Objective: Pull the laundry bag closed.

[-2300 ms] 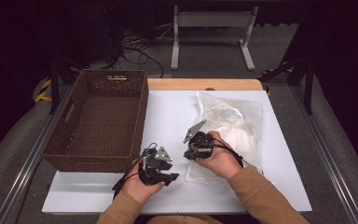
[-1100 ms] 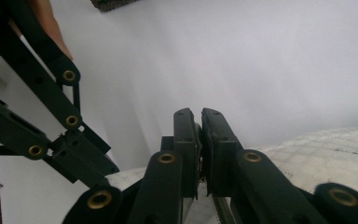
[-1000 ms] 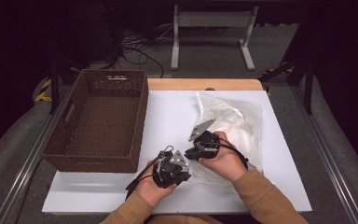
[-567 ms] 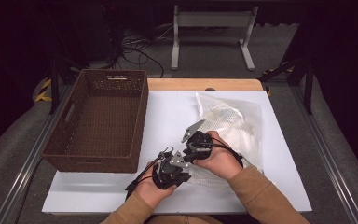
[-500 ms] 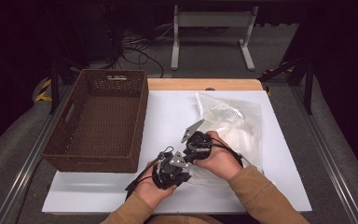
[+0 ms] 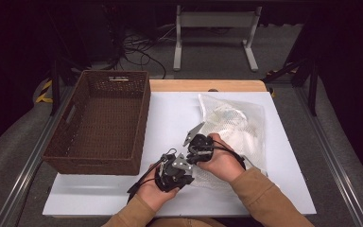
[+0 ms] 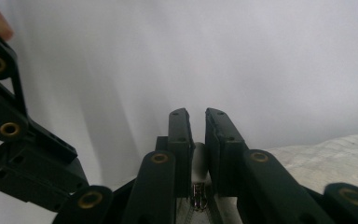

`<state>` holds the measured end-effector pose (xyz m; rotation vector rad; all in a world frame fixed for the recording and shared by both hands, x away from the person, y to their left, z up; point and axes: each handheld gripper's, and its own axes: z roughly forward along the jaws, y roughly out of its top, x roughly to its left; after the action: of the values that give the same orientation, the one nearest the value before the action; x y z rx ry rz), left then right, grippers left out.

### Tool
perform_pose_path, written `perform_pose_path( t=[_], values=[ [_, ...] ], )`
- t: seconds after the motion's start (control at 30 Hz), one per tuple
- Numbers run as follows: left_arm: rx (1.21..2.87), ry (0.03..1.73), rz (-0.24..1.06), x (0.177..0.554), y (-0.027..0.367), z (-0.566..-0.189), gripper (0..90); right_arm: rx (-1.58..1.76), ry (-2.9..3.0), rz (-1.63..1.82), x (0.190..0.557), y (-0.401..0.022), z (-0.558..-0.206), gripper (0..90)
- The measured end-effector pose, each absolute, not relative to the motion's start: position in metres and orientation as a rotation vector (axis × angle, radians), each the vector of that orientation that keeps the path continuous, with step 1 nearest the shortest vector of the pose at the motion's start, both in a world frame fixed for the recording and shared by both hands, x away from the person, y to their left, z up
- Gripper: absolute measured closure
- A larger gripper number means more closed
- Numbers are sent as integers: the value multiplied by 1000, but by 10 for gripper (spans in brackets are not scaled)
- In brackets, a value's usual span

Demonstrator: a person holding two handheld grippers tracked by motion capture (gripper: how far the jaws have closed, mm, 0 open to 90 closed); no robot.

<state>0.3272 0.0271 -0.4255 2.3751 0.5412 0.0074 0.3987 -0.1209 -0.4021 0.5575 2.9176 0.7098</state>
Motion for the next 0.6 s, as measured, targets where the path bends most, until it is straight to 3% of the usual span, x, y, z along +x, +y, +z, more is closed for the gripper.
perform_pose_path(
  t=[0.6],
  values=[
    [2375,546,-9,328,25,-427,899,638,2838,822,383,-157,-384,758]
  ],
)
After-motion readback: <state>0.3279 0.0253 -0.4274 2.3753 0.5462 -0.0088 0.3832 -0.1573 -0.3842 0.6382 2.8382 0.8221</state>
